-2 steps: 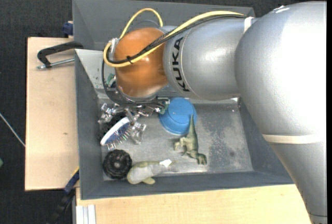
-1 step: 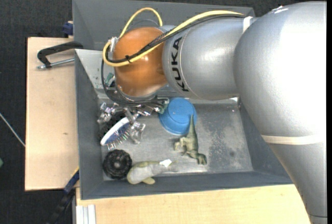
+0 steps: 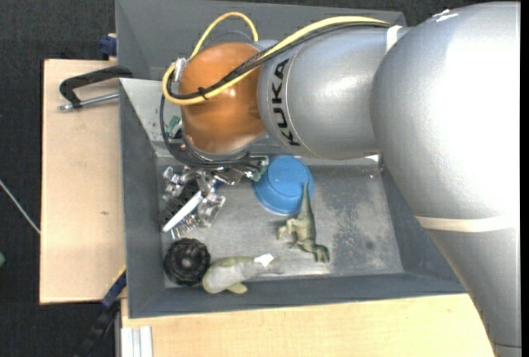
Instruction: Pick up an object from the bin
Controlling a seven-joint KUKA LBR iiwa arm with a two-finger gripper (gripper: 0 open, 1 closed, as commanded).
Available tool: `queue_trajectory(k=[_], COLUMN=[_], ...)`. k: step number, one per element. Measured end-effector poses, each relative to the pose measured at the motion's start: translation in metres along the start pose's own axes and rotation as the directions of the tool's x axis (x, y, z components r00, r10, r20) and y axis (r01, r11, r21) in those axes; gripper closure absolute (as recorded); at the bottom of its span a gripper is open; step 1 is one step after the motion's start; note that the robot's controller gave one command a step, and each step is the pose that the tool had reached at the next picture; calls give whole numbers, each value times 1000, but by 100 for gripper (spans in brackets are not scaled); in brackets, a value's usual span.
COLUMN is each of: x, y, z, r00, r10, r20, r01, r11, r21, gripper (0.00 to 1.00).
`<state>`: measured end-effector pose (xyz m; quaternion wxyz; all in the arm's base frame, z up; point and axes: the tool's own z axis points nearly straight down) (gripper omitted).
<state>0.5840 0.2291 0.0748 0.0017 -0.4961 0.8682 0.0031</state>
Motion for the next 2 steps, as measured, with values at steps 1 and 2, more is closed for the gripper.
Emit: queue_trajectory(k=[1, 2], x=[-3, -7], y=[0, 0], z=[-66, -128], r00=[1000, 1000], r10=[1, 3], r20=[5, 6], r01=[-2, -3], r11=[1000, 1000], r21=[9, 10], gripper=[100, 100])
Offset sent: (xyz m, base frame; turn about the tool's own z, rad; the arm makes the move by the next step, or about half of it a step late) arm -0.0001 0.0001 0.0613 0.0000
